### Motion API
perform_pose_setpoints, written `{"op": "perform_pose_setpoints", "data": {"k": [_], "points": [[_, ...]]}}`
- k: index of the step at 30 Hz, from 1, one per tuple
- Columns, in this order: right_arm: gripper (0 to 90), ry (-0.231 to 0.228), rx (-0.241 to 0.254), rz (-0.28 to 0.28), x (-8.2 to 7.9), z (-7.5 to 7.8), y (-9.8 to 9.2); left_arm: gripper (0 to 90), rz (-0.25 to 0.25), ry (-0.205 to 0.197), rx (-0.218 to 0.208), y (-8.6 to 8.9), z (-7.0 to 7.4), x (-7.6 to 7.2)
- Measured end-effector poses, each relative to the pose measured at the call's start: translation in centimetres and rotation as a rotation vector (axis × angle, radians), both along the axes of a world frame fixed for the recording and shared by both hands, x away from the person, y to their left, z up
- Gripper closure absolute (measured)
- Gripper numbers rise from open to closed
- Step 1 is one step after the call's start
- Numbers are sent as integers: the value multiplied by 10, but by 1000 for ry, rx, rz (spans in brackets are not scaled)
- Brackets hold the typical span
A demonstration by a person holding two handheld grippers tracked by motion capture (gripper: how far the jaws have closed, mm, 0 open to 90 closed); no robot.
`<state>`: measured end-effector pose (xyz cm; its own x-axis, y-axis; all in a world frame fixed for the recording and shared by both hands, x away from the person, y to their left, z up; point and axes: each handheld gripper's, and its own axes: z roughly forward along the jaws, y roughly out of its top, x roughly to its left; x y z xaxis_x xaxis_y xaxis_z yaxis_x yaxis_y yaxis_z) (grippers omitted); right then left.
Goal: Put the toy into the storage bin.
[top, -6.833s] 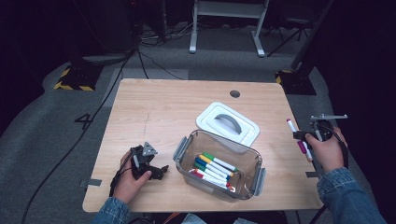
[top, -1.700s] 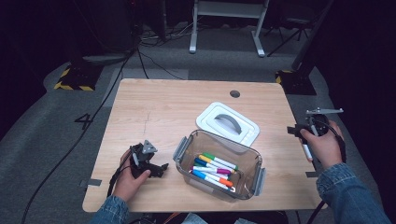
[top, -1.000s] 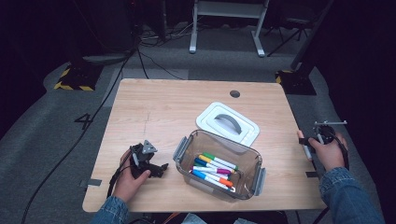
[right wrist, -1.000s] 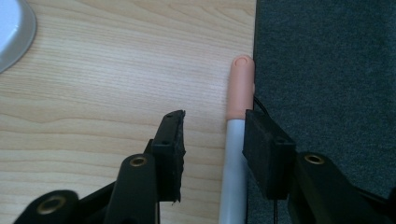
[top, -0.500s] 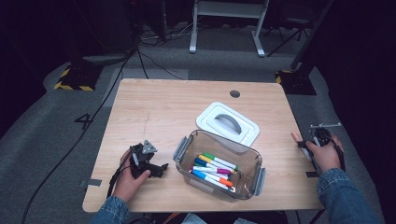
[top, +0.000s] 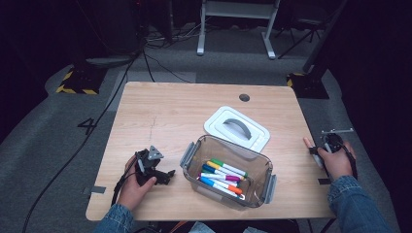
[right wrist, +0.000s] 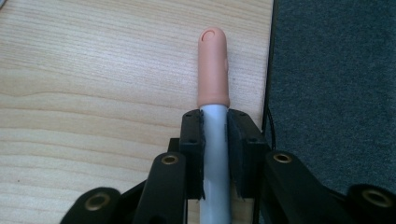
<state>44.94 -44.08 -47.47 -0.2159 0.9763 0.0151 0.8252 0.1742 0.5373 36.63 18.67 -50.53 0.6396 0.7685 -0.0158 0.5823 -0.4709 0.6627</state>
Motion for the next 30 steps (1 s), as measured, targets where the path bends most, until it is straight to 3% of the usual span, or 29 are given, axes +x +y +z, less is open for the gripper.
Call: {"op": "perform_pose_setpoints", "data": {"k": [11,21,25,30], "points": [[773,-17,52,10,-5,13,1,4,0,0,0,0,0,0],[773,-74,92,91,-14,55,19,4,0,0,0,0,0,0],[773,-107,114,150,-20,78,36,5,0,2,-5,0,0,1],[773,-135,142,194,-27,94,51,5,1,0,0,1,0,3]]}}
